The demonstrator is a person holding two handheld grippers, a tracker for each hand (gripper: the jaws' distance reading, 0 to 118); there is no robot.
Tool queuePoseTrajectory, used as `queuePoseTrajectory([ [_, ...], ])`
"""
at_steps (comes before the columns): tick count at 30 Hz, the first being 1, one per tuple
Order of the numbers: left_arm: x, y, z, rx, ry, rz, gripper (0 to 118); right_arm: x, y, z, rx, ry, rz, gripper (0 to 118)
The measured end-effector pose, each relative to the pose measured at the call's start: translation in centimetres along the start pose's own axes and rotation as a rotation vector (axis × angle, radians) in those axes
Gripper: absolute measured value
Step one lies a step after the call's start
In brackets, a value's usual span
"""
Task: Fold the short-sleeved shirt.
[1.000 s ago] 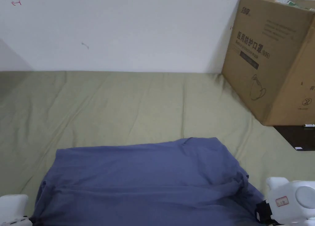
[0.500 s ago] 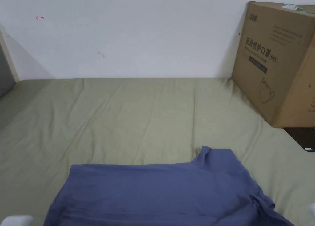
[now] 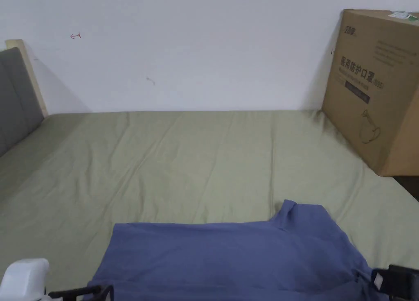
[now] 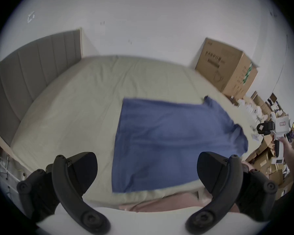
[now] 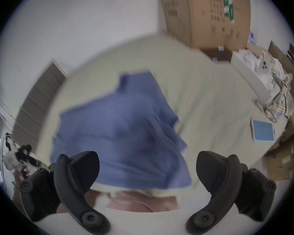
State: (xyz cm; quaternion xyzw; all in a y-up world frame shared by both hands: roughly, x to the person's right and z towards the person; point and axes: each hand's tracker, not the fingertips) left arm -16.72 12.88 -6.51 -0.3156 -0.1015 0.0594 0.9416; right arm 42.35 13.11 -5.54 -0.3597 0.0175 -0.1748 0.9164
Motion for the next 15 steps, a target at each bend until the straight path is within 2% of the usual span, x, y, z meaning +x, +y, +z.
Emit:
queuePoseTrajectory([
  [4, 3.4, 0.5, 2.3, 0.277, 0.018, -0.042, 118, -5.2, -0.5, 4.6, 0.452, 0.073, 0.133, 114],
  [5, 4.2, 0.4, 2.7, 0.344, 0.035, -0.043, 118, -6.3, -0.9, 4.9, 0.541, 0.046, 0.163, 114],
  [7, 5.3, 0.1, 3.2, 0.446, 0.025, -0.02, 117, -8.8, -1.0, 5.1, 0.535, -0.075, 0.219, 111],
  [10, 6.3, 0.6, 3.3, 0.533, 0.041, -0.011, 115, -10.2, -1.7, 4.7, 0.624, 0.005, 0.253, 103],
  [11, 6.5, 1.0, 3.2, 0.542, 0.048, -0.019, 107, -9.8, -1.3, 4.0, 0.625, 0.028, 0.255, 81],
  [12, 6.5, 1.5, 3.1, 0.546, 0.052, -0.026, 86, -10.1, -0.9, 3.4, 0.605, -0.003, 0.252, 38],
  [13, 6.6, 2.2, 2.7, 0.536, 0.068, -0.04, 35, -10.2, -0.5, 2.8, 0.573, -0.026, 0.258, 0],
  [14, 6.4, 3.0, 1.9, 0.51, 0.121, -0.063, 0, -10.2, -0.1, 2.3, 0.547, 0.017, 0.247, 0],
  [15, 5.8, 3.9, 1.3, 0.501, 0.135, -0.06, 0, -10.0, 0.3, 1.5, 0.517, 0.058, 0.232, 0],
])
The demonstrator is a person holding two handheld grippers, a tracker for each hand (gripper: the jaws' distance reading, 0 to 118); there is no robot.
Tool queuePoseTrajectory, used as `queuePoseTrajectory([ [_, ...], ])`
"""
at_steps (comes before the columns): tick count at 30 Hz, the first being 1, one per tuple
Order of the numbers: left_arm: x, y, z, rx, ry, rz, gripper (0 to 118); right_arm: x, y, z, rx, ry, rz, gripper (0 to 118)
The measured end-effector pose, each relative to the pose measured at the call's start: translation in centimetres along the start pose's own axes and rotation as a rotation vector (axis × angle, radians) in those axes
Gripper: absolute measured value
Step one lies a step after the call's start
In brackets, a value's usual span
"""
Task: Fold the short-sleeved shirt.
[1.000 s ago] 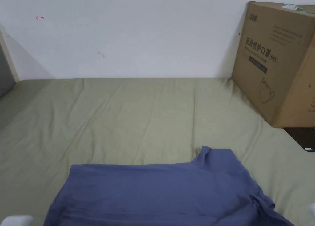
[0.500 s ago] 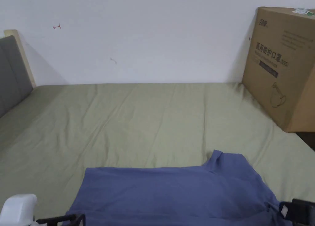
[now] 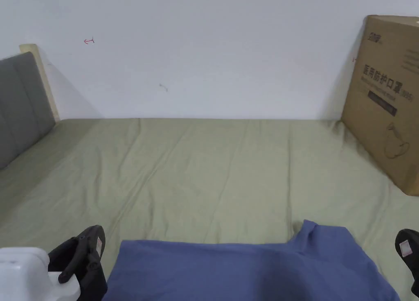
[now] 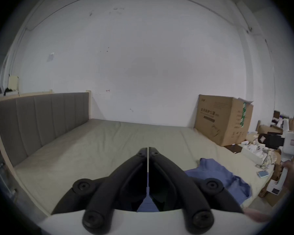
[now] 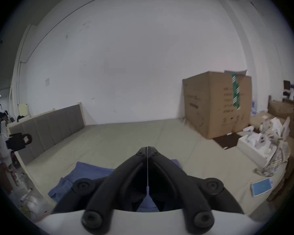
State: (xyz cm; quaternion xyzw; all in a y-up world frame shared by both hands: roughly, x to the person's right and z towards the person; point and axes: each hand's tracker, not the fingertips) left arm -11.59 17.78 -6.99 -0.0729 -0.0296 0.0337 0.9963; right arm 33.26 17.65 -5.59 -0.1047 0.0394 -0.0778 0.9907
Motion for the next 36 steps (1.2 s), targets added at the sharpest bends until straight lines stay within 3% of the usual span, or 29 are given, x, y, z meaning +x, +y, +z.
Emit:
queuePoseTrajectory([
  [3, -2.8, 1.2, -6.5, -0.178, -0.033, -0.016, 0, 0.1, -0.1, -1.5, -0.011, -0.026, 0.007, 0],
  [7, -7.4, -1.3, -20.5, -0.818, -0.236, 0.015, 1, 0.8, -0.4, -4.1, -0.09, 0.02, -0.022, 0],
  [10, -9.0, -5.1, -26.3, -0.807, -0.131, -0.09, 1, 0.7, -1.1, -6.1, -0.137, 0.014, 0.009, 0],
  [11, -9.2, -6.5, -27.9, -0.814, -0.116, -0.077, 7, 0.7, -1.4, -6.7, -0.15, 0.012, 0.022, 0],
  [12, -9.7, -7.4, -29.4, -0.832, -0.116, -0.053, 33, 0.7, -1.7, -7.2, -0.163, 0.009, 0.035, 0],
  [13, -10.1, -8.6, -31.0, -0.86, -0.131, -0.011, 95, 0.6, -2.0, -7.7, -0.181, 0.006, 0.049, 0],
  [14, -10.1, -9.7, -32.2, -0.888, -0.151, 0.003, 118, 0.5, -2.2, -8.1, -0.195, 0.005, 0.056, 0],
  [16, -10.2, -11.0, -33.5, -0.868, -0.166, -0.013, 112, 0.5, -2.6, -8.7, -0.217, 0.009, 0.056, 0],
  [20, -8.8, -16.1, -35.3, -0.981, -0.07, -0.191, 115, 0.6, -3.3, -9.6, -0.26, 0.014, 0.073, 0],
  [23, -8.3, -15.7, -34.8, -0.944, -0.07, -0.163, 114, 0.8, -3.8, -9.8, -0.278, 0.006, 0.079, 0],
  [25, -8.2, -15.0, -33.8, -0.927, -0.07, -0.166, 110, 1.2, -4.0, -9.9, -0.286, 0.002, 0.038, 0],
  [27, -7.4, -13.4, -32.4, -0.865, -0.076, -0.181, 88, 2.1, -4.0, -10.4, -0.282, -0.007, -0.028, 0],
  [29, -7.0, -12.2, -31.0, -0.829, -0.102, -0.159, 18, 4.4, -3.8, -12.0, -0.302, 0.041, -0.105, 0],
  [30, -6.8, -11.7, -30.3, -0.793, -0.096, -0.155, 3, 5.5, -3.6, -13.1, -0.325, 0.053, -0.142, 0],
  [33, -6.1, -8.8, -28.5, -0.692, -0.109, -0.121, 3, 9.5, -3.1, -18.6, -0.482, 0.032, -0.294, 0],
  [35, -5.6, -7.4, -26.8, -0.661, -0.131, -0.112, 3, 11.9, -3.3, -22.8, -0.581, -0.074, -0.345, 1],
  [36, -5.5, -6.8, -26.2, -0.655, -0.133, -0.112, 3, 12.8, -3.3, -24.6, -0.626, -0.124, -0.353, 10],
])
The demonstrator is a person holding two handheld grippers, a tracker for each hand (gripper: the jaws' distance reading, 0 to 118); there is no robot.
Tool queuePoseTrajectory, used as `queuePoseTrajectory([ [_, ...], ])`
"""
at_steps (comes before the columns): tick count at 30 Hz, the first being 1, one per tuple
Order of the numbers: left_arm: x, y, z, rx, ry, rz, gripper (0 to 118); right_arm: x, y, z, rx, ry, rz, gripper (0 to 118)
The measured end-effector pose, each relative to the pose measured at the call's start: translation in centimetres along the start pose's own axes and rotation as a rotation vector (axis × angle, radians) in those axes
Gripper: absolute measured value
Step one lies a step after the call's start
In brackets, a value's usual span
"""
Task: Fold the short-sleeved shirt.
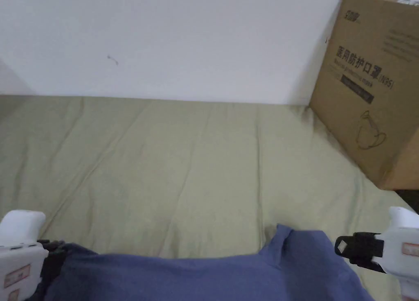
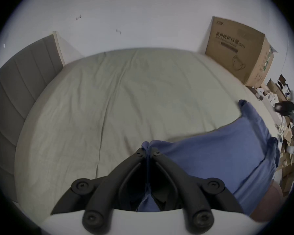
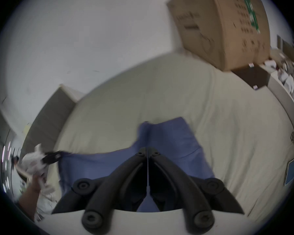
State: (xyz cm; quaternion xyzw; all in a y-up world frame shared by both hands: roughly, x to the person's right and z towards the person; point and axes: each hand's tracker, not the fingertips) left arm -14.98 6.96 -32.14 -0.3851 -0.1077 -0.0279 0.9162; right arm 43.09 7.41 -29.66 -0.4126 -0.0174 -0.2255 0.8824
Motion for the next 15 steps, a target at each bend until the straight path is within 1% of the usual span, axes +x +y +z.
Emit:
queuePoseTrajectory([
  [1, 0.2, 0.1, 0.8, 0.011, -0.005, 0.001, 3, 0.4, 1.1, -1.6, -0.013, -0.049, 0.03, 52],
  [2, 0.3, 0.1, 1.5, 0.015, -0.014, 0.006, 3, 0.7, 2.1, -3.5, -0.047, -0.084, 0.057, 97],
  [3, 0.1, 0.2, 1.7, 0.017, -0.02, 0.009, 3, 1.1, 2.7, -5.3, -0.119, -0.103, 0.087, 118],
  [4, 0.1, 0.2, 2.1, 0.018, -0.025, 0.012, 3, 2.0, 3.5, -6.9, -0.092, -0.123, 0.097, 116],
  [5, 0.1, 0.2, 2.4, 0.017, -0.03, 0.012, 3, 2.1, 3.6, -8.5, -0.137, -0.153, 0.085, 116],
  [7, 0.0, 0.0, 2.5, 0.015, -0.029, 0.0, 3, 2.4, 3.7, -10.8, -0.169, -0.211, 0.09, 116],
  [8, -0.1, -0.1, 2.5, 0.007, -0.025, -0.005, 3, 3.2, 3.8, -11.4, -0.192, -0.23, 0.087, 116],
  [9, -0.1, -0.1, 2.5, 0.0, -0.022, -0.007, 3, 3.5, 3.8, -12.3, -0.242, -0.227, 0.09, 116],
  [11, -0.5, -0.4, 2.2, -0.013, -0.016, -0.002, 3, 3.9, 3.3, -14.0, -0.332, -0.261, 0.11, 113],
  [12, -0.7, -0.5, 2.0, -0.02, -0.013, 0.001, 3, 3.1, 2.9, -13.9, -0.327, -0.279, 0.147, 112],
  [13, -0.8, -0.6, 1.9, -0.028, -0.008, 0.002, 3, 2.5, 2.8, -13.5, -0.297, -0.288, 0.184, 107],
  [14, -0.9, -0.8, 1.7, -0.035, -0.005, 0.004, 3, 2.0, 2.7, -12.9, -0.271, -0.295, 0.191, 95],
  [15, -1.0, -0.9, 1.4, -0.04, -0.004, 0.003, 3, 1.7, 2.6, -12.5, -0.255, -0.289, 0.191, 81],
])
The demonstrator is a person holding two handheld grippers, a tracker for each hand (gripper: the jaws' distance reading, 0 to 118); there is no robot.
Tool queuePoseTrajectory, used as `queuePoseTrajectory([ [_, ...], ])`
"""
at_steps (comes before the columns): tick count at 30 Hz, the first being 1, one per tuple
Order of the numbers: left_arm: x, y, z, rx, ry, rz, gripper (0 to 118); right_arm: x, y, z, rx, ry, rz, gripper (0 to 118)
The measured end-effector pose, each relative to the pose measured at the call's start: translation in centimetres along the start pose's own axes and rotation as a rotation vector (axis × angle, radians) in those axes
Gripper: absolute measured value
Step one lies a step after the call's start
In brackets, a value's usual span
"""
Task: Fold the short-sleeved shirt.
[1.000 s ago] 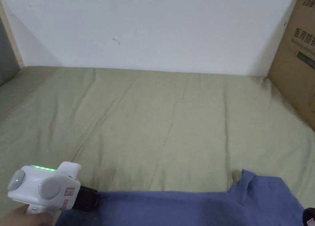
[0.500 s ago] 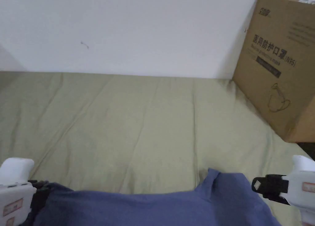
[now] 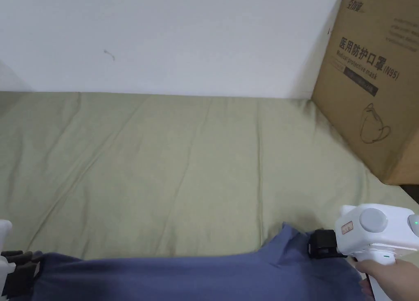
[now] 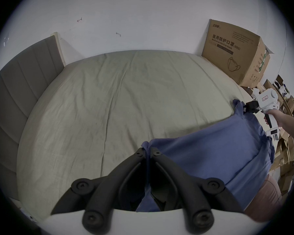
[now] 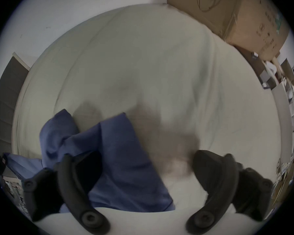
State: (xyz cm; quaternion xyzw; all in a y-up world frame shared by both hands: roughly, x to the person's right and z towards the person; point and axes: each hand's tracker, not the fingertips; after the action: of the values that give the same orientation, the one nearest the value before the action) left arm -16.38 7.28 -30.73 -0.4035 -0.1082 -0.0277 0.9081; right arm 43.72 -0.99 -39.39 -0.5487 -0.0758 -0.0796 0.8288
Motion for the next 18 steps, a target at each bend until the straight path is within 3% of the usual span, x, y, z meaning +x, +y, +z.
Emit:
queuePoseTrajectory([
  [1, -0.1, -0.1, -0.2, -0.005, 0.003, 0.0, 3, -0.6, -0.2, 0.9, 0.026, -0.007, 0.011, 49],
  [5, -0.6, -0.9, -0.7, -0.001, 0.012, 0.055, 3, -1.2, -0.9, 2.7, 0.021, 0.176, 0.032, 6],
  [11, -1.2, 0.2, -0.4, 0.101, 0.063, 0.172, 3, -0.6, -1.9, 9.1, 0.342, 0.138, -0.006, 6],
  [13, -1.0, 1.3, 0.0, 0.138, 0.091, 0.162, 3, -0.7, -2.1, 11.8, 0.403, 0.116, -0.015, 6],
  [18, -0.1, 3.3, 2.8, 0.248, 0.063, 0.151, 3, 0.6, -3.0, 16.7, 0.507, 0.17, -0.097, 6],
])
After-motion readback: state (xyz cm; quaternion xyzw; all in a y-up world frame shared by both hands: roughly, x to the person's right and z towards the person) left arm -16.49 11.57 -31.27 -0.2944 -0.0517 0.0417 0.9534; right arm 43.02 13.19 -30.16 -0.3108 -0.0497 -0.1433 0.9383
